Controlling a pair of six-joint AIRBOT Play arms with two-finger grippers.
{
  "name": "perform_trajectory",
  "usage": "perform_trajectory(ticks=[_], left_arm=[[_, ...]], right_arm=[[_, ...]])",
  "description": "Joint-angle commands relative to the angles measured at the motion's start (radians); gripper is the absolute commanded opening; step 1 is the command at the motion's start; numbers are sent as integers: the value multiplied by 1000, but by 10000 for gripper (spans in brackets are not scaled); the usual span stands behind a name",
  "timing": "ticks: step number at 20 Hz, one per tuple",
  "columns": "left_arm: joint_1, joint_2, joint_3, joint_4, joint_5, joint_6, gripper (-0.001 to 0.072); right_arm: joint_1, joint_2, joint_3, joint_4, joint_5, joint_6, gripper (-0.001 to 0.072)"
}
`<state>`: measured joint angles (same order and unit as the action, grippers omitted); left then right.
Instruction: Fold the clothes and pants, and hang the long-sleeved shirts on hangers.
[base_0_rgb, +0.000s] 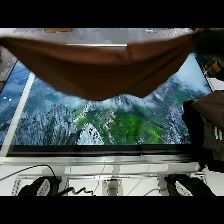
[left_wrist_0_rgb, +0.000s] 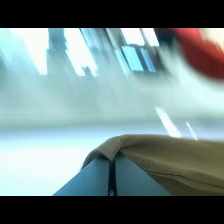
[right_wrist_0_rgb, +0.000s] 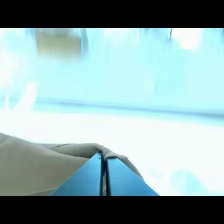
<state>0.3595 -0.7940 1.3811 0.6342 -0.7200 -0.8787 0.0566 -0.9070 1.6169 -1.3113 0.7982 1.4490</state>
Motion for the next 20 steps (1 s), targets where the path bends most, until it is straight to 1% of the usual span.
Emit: perform_trajectory(ticks=[1, 6, 9, 10, 12, 14, 15, 17, 20], left_arm=[[4, 172, 16, 6, 252, 2, 9], [4, 301, 13, 86, 259, 1, 9], [4, 292, 0, 170, 209, -3, 9], [4, 277, -20, 186, 180, -23, 9], [4, 220, -79, 208, 88, -85, 8], [2, 120, -155, 200, -37, -140, 9], [-3, 64, -191, 196, -74, -155, 8], [-28, -69, -263, 196, -81, -154, 9], [-71, -307, -286, 193, -63, -154, 9]], right_arm=[[0, 173, 37, -3, -73, -4, 11], [0, 327, 37, 51, -70, -5, 11], [0, 323, 35, 24, -29, -4, 10], [0, 293, 32, 12, 7, -4, 10], [0, 203, 19, 7, 91, 1, 10], [0, 76, 0, 5, 162, 2, 10], [0, -3, -7, -3, 182, 2, 11], [0, -169, -10, -22, 171, -1, 11], [0, -419, -10, -29, 74, -3, 11]])
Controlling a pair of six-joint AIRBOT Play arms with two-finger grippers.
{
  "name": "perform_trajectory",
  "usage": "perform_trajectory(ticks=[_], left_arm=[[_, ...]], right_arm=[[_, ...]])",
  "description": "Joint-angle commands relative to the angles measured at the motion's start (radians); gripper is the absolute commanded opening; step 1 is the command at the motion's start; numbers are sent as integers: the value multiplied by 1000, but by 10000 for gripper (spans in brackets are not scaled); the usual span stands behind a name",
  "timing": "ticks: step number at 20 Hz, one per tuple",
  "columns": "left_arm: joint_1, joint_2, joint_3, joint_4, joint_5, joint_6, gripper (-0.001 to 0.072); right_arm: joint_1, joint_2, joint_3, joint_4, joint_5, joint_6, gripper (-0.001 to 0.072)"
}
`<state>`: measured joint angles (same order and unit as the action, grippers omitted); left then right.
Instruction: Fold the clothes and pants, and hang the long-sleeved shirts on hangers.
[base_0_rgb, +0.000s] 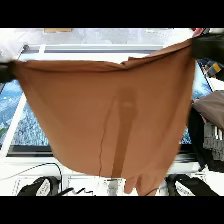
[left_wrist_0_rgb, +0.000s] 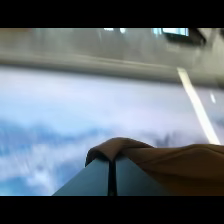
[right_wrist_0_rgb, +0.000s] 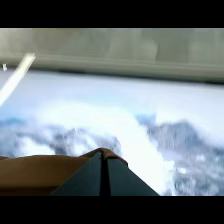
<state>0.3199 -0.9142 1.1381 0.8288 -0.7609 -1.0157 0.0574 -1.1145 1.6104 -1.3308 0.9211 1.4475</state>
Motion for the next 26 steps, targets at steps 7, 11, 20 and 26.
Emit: perform_trajectory(ticks=[7, 11, 20, 26], left_arm=[[-123, -506, -42, -164, 341, -17, 8], [-158, -528, -42, -125, 421, 21, 8], [-163, -674, -42, 17, 261, 21, 8], [-161, -712, -42, 16, 164, 21, 224]], right_arm=[[-8, -529, -3, -9, -212, 18, 11], [-36, -565, -3, -9, -259, 36, 11], [-59, -716, -9, -5, -13, 36, 11], [-59, -739, -6, -8, 92, 36, 91]])
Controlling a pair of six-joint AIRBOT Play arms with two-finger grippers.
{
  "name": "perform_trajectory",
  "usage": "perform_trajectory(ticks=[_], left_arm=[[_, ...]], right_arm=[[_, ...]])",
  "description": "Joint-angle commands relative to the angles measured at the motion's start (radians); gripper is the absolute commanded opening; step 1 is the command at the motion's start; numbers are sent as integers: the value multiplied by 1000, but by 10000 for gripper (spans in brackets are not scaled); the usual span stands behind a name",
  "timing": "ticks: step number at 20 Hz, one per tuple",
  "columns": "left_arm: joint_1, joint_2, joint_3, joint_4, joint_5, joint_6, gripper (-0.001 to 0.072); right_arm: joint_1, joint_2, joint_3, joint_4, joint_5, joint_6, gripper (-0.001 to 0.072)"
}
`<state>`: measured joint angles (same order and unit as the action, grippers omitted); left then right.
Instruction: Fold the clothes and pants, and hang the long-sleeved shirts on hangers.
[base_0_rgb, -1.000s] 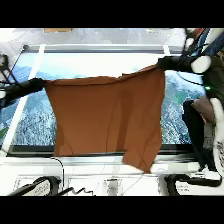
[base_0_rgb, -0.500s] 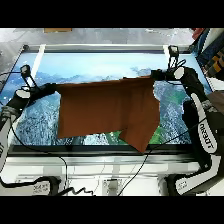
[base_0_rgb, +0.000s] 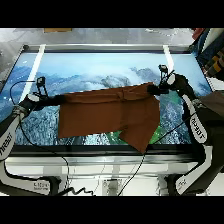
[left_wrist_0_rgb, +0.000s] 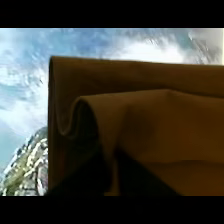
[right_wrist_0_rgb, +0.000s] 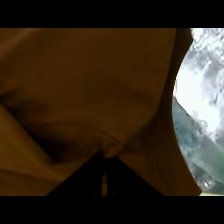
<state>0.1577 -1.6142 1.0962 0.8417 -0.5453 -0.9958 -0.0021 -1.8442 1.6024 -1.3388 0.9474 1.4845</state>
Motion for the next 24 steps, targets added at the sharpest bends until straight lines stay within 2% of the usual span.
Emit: perform_trajectory(ticks=[1, 2, 6, 7, 8, 9, 13, 16, 18, 21, 23, 24], left_arm=[[3, 0, 0, 4, -57, 1, 508], [8, 19, 0, 3, -60, 0, 712], [69, 165, 0, 3, -126, -6, 694], [95, 216, 0, 4, -177, -28, 693], [122, 265, 0, 5, -238, -30, 693], [153, 317, 0, 5, -304, -30, 692], [283, 494, 0, 5, -497, -30, 692], [380, 587, 0, 33, -595, -31, 692], [424, 623, 0, 71, -654, -50, 692], [439, 633, 0, 93, -671, -109, 692], [434, 629, 0, 93, -671, -109, 692], [434, 629, 0, 93, -671, -109, 692]], right_arm=[[0, -6, 8, -1, 83, -1, 374], [0, -2, 19, -6, 109, -1, 528], [-26, 55, 68, -75, 278, -2, 522], [-40, 81, 68, -100, 333, -2, 514], [-56, 106, 68, -119, 393, -6, 455], [-78, 130, 68, -134, 460, -15, 428], [-178, 244, 16, -132, 622, -34, 428], [-247, 377, -165, -108, 621, -66, 424], [-282, 484, -368, -22, 557, -126, 410], [-292, 651, -726, 211, 344, -237, 408], [-290, 711, -915, 354, 219, -235, 409], [-290, 718, -986, 393, 170, -188, 410]])
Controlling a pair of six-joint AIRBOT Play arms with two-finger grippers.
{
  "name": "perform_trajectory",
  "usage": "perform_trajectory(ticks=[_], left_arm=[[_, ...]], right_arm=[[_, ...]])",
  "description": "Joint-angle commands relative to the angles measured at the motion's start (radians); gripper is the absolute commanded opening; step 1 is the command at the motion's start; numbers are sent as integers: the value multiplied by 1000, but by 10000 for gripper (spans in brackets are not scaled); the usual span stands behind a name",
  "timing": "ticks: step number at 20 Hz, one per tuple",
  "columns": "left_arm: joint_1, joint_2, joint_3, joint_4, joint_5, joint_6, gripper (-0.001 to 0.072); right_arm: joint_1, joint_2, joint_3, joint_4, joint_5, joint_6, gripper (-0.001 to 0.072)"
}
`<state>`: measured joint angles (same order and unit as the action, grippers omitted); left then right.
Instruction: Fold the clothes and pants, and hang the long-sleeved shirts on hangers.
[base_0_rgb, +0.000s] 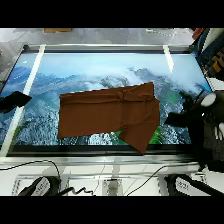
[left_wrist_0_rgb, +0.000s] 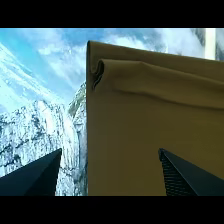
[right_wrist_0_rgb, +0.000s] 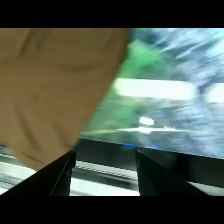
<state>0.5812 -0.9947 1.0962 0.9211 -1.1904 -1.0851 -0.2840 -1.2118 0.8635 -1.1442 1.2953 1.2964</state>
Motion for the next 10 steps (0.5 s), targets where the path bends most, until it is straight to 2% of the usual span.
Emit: perform_trajectory(ticks=[1, 2, 4, 7, 9, 10], left_arm=[[11, 10, 0, 14, -26, -19, 692], [11, 8, 0, 14, -26, -19, 692], [11, -5, 0, 14, -25, -19, 692], [11, -36, -1, 14, -26, -20, 692], [11, -56, -1, 14, -27, -28, 692], [11, -67, -1, 14, -26, -31, 692]], right_arm=[[-8, 83, -309, 209, -221, 77, 410], [-8, 80, -357, 210, -256, 124, 410], [-8, 80, -414, 209, -306, 122, 409], [-8, 80, -445, 244, -370, 87, 409], [-8, 80, -453, 337, -380, 15, 406], [-8, 80, -454, 383, -380, -27, 354]])
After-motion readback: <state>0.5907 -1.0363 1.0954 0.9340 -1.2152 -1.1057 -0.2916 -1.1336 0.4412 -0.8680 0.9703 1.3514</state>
